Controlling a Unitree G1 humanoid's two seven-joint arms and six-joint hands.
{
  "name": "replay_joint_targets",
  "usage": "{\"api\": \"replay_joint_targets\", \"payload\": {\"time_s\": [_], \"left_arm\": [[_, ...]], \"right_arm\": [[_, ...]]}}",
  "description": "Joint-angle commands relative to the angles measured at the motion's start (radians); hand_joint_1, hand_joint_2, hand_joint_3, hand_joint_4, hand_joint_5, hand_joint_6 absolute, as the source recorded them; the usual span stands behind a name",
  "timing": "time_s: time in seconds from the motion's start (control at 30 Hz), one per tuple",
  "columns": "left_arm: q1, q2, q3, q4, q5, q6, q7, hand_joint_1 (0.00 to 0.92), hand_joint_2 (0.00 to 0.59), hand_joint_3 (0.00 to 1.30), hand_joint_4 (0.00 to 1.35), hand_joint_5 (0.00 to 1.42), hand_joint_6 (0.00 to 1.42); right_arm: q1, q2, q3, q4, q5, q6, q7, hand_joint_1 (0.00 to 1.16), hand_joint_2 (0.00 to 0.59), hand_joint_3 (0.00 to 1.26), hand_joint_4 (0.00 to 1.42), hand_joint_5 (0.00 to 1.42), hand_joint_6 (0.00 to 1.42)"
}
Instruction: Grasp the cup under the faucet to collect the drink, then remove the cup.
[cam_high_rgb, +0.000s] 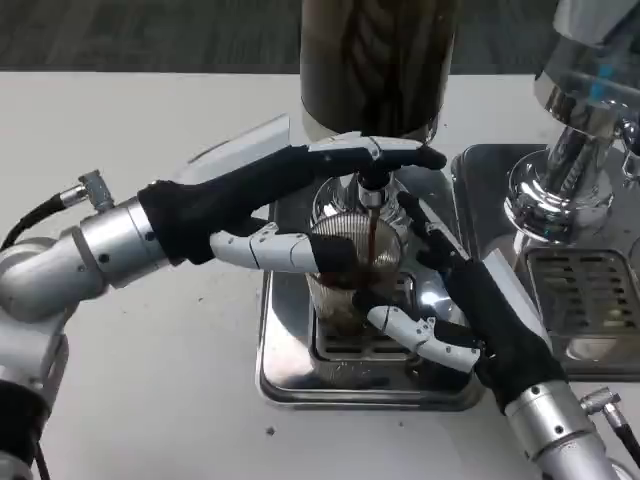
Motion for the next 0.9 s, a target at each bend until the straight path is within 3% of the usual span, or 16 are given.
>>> {"api": "replay_joint_targets", "payload": {"time_s": [0.03, 0.53, 0.9], "left_arm": [[0.011, 0.023, -0.018, 0.013, 0.041, 0.002, -0.017, 0.0, 0.085, 0.21, 0.13, 0.13, 0.04], [-0.005, 0.017, 0.008, 0.039, -0.042, 0.075, -0.044, 0.0, 0.086, 0.21, 0.14, 0.14, 0.06], [-0.048, -0.023, 0.122, 0.045, -0.212, 0.288, -0.122, 0.0, 0.086, 0.24, 0.18, 0.16, 0.08]], "right_arm": [[-0.015, 0.007, 0.002, 0.027, 0.004, -0.024, -0.003, 0.62, 0.23, 0.05, 0.01, 0.01, 0.08], [-0.043, 0.017, -0.002, 0.076, 0.008, -0.048, -0.003, 0.61, 0.23, 0.05, 0.02, 0.02, 0.08], [-0.043, 0.018, -0.002, 0.078, 0.01, -0.054, -0.001, 0.61, 0.23, 0.05, 0.02, 0.02, 0.08]]}}
